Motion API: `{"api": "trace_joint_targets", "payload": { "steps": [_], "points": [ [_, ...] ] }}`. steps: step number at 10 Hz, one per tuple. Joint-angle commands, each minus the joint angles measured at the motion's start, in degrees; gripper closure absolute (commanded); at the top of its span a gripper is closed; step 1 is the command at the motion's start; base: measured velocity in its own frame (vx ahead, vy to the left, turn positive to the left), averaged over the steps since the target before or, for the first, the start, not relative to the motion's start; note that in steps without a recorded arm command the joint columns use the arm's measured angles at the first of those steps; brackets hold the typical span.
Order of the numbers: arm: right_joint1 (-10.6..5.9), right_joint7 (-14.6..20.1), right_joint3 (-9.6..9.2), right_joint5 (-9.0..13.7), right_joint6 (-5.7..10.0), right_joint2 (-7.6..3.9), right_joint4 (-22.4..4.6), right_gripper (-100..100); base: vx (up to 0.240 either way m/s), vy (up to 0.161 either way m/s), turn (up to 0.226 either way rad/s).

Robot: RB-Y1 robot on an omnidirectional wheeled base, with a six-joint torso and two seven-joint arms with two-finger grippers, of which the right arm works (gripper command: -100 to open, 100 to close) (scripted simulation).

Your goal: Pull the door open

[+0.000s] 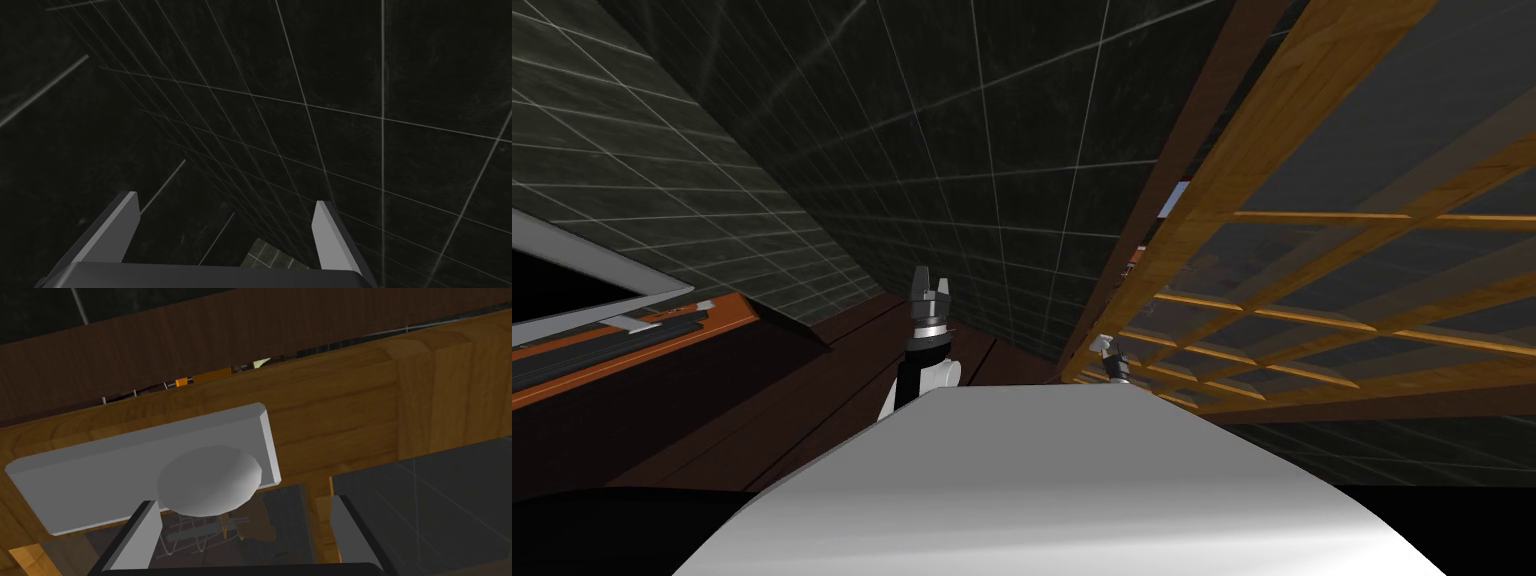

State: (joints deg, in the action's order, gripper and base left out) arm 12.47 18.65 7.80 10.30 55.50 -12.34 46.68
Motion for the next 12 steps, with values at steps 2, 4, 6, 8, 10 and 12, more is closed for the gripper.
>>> {"api": "trace_joint_targets", "payload": {
  "steps": [2,4,6,8,10,12],
  "points": [
    [-0.04,3.4,-0.72,1.4,-0.25,0.25,0.5,-100,-0.047,-0.004,0.030],
    [0.12,7.0,-1.63,3.4,-0.69,0.56,1.3,-100,-0.050,0.001,0.056],
    [0.21,9.9,-2.13,4.5,-0.92,0.72,1.7,-100,-0.046,-0.004,0.025],
    [0.31,12.3,-2.67,5.6,-1.18,0.90,2.2,-100,-0.059,-0.007,0.047],
    [0.41,14.7,-3.22,6.8,-1.44,1.08,2.6,-100,-0.049,-0.006,0.035],
    [0.62,18.5,-4.37,9.4,-1.99,1.47,3.6,-100,-0.071,0.000,0.061]
  ]
}}
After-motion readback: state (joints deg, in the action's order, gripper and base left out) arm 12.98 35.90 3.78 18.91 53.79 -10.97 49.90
